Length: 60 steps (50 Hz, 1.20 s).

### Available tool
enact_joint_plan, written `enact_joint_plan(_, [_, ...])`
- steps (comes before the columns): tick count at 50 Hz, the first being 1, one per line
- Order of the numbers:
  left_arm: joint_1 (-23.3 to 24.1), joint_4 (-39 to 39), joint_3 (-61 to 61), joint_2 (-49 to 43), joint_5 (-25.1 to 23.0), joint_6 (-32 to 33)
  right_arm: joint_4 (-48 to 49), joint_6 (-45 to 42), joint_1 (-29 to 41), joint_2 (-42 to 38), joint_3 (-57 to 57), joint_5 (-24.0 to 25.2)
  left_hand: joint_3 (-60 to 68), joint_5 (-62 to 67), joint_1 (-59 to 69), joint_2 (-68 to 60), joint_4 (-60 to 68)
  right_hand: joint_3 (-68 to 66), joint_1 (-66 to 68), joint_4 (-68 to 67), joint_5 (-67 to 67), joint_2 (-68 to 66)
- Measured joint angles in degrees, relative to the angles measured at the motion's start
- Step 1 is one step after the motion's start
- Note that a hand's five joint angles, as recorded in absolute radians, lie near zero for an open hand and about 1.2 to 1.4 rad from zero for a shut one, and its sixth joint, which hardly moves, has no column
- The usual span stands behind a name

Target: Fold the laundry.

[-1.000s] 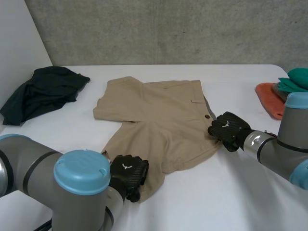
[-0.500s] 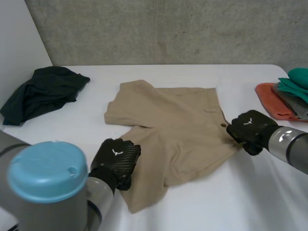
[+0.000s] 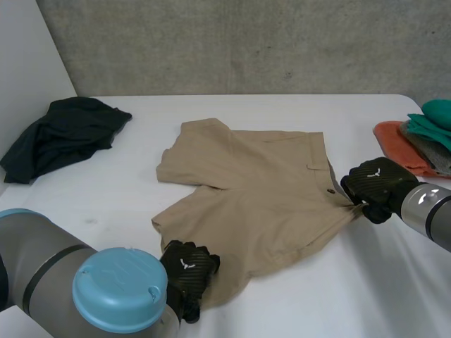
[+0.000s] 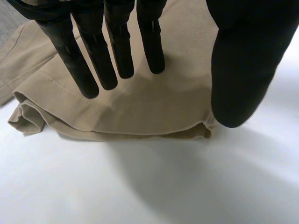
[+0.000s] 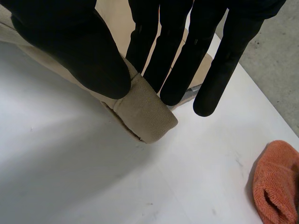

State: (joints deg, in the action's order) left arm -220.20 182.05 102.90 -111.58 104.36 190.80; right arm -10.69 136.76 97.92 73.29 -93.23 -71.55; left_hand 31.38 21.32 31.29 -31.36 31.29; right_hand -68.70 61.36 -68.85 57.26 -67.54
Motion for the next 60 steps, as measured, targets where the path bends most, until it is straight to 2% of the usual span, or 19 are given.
enact_joint_plan(5, [-0.1, 1.2, -0.7, -1.1, 0.1, 0.0, 0.6, 0.0, 0.0, 0.0, -0.8, 0.0, 12.3, 12.3, 14.0, -12.5, 12.5, 0.0, 0.0, 0.0, 0.0, 0.0])
enact_joint_plan(15, [-0.2, 3.6, -1.7, -4.9, 0.6, 0.1, 1.3, -0.1, -0.2, 0.1, -2.1, 0.1, 25.7, 25.8, 25.9, -25.9, 26.1, 0.0, 0.0, 0.0, 0.0, 0.0])
enact_joint_plan(24, [-0.1, 3.3, -1.8, -4.1, 1.4, 0.2, 1.4, -0.2, -0.3, 1.2, -3.0, 0.0, 25.8, 26.0, 25.8, -26.0, 26.2, 0.0, 0.0, 0.0, 0.0, 0.0])
enact_joint_plan(27, [0.0, 3.0, -1.5, -2.7, 1.5, 0.3, 1.3, -0.2, -0.3, 1.5, -3.1, 0.0, 18.7, 18.9, 18.3, -18.7, 18.8, 0.0, 0.0, 0.0, 0.0, 0.0])
enact_joint_plan(28, [0.1, 2.9, -1.4, -2.4, 1.6, 0.3, 1.3, -0.2, -0.2, 1.5, -3.1, 0.0, 12.9, 13.0, 11.1, -12.8, 12.8, 0.0, 0.0, 0.0, 0.0, 0.0])
enact_joint_plan(30, [0.2, 2.8, -1.1, -1.5, 1.6, 0.4, 1.3, -0.3, -0.2, 1.6, -3.1, 0.0, 8.6, 8.4, 7.9, -8.3, 8.3, 0.0, 0.0, 0.0, 0.0, 0.0])
enact_joint_plan(39, [0.8, 1.6, 0.2, 0.3, 1.7, 0.3, 1.4, -0.3, -0.2, 1.6, -3.2, 0.1, 4.6, 4.1, 4.9, -4.5, 4.3, 0.0, 0.0, 0.0, 0.0, 0.0])
enact_joint_plan(50, [0.3, 1.3, -0.5, -2.1, 1.2, 0.2, 2.0, -0.3, -0.1, 1.6, -3.6, 0.1, 4.5, 3.9, 4.8, -4.2, 4.2, 0.0, 0.0, 0.0, 0.0, 0.0])
enact_joint_plan(54, [0.2, 1.6, -1.1, -3.4, 1.2, 0.2, 2.2, -0.3, -0.1, 1.5, -3.7, 0.1, 7.2, 6.9, 7.5, -7.2, 6.9, 0.0, 0.0, 0.0, 0.0, 0.0])
enact_joint_plan(55, [0.2, 1.6, -1.4, -3.8, 1.2, 0.2, 2.3, -0.3, -0.1, 1.5, -3.7, 0.1, 15.8, 15.7, 17.5, -15.9, 16.0, 0.0, 0.0, 0.0, 0.0, 0.0])
enact_joint_plan(59, [0.2, 1.7, -2.2, -5.0, 1.3, 0.3, 2.4, -0.3, -0.1, 1.5, -3.9, 0.1, 29.0, 28.6, 30.5, -29.1, 29.3, 0.0, 0.0, 0.0, 0.0, 0.0])
enact_joint_plan(60, [0.2, 1.7, -2.3, -5.2, 1.4, 0.3, 2.4, -0.3, -0.2, 1.5, -3.9, 0.1, 29.0, 28.6, 30.5, -29.1, 29.3, 0.0, 0.0, 0.0, 0.0, 0.0])
